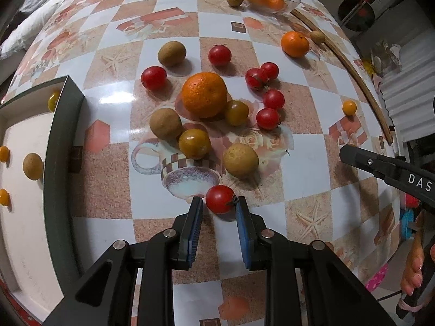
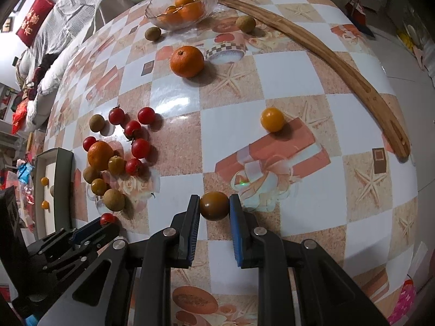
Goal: Organize fruits
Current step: 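Grasp a red cherry tomato with the left tool while the right tool grasps a brown cherry tomato, then carry both tomatoes into the white tray and open both tools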
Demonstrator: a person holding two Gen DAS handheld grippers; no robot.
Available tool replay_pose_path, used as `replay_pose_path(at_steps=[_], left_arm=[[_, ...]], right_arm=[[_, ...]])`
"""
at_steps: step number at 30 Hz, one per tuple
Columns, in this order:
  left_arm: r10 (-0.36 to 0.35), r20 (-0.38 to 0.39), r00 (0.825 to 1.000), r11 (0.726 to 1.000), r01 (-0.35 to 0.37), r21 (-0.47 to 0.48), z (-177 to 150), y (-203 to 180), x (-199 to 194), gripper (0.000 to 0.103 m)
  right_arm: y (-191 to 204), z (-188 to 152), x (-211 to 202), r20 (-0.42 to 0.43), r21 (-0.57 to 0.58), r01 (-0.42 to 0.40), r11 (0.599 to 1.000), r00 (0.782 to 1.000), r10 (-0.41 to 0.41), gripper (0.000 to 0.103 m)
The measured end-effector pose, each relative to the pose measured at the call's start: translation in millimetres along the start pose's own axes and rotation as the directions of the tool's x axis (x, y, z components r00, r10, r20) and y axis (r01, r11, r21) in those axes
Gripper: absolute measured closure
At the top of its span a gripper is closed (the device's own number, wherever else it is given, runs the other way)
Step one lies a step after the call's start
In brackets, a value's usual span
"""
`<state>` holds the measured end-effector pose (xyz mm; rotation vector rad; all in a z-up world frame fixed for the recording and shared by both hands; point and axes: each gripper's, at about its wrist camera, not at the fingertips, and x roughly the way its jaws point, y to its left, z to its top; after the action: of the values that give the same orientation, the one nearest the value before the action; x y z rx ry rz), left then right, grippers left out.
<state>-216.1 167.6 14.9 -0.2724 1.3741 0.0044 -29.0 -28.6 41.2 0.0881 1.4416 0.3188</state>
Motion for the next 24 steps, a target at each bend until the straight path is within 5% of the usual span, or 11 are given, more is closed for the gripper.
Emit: replay_pose_path(at_steps=[24], left_arm=[[-0.024,0.078,0.997,1.000,0.025,-0.013,-3.1,17.7,-40.7,0.078]], right_arm=[[31.5,-1.8,-6.4,-0.011,-0.074,-0.028,0.997,1.000,0.027,0.080]])
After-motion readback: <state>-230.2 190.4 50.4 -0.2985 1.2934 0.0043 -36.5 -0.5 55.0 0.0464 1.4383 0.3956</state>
